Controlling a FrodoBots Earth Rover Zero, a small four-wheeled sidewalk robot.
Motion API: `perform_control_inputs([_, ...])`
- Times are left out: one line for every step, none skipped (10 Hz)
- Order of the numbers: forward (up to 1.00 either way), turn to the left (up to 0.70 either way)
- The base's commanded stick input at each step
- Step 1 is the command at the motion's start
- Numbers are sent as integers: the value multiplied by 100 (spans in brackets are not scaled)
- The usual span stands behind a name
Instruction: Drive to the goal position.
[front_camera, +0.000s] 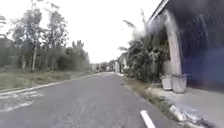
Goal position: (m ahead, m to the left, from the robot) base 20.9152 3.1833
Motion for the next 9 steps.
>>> perform_control_inputs([50,0])
perform_control_inputs([50,0])
perform_control_inputs([50,0])
perform_control_inputs([50,0])
perform_control_inputs([50,0])
perform_control_inputs([50,0])
perform_control_inputs([50,0])
perform_control_inputs([50,0])
perform_control_inputs([50,0])
